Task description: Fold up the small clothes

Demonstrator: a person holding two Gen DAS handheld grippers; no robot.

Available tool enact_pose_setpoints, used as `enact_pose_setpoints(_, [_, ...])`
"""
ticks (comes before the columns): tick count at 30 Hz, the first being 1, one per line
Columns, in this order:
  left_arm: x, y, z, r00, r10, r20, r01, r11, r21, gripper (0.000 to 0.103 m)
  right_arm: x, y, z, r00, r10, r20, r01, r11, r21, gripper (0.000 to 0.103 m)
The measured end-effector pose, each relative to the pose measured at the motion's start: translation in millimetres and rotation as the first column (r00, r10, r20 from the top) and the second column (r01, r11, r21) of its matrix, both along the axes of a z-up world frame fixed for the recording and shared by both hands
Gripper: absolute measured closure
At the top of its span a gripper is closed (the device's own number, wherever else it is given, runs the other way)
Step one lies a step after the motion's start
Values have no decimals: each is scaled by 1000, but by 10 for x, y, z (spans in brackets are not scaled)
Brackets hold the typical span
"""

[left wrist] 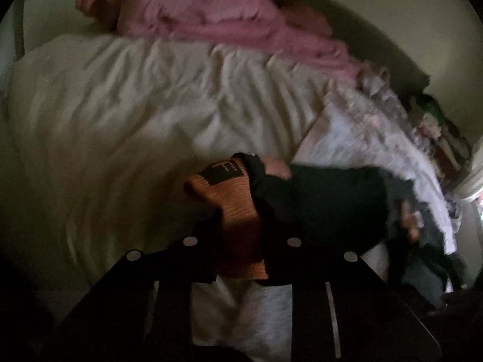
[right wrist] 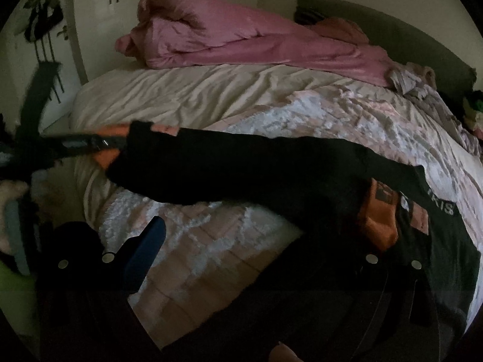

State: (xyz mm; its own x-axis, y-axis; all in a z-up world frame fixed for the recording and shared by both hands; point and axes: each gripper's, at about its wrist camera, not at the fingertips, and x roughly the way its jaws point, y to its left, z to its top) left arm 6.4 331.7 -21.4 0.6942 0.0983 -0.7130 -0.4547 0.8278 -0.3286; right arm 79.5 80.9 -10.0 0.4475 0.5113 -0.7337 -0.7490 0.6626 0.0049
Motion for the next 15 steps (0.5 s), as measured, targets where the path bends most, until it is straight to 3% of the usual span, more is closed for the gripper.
enact_pose_setpoints(7, [149,-450,557,988,-105,114,100,994,45,89,21,-420,139,997,-73,0,73,995,69,5])
enact_pose_setpoints(15, [446,-1076,818,965,-224,133,214,973,88,89,71,-1019,348,983,-182,14,179,974,138,5])
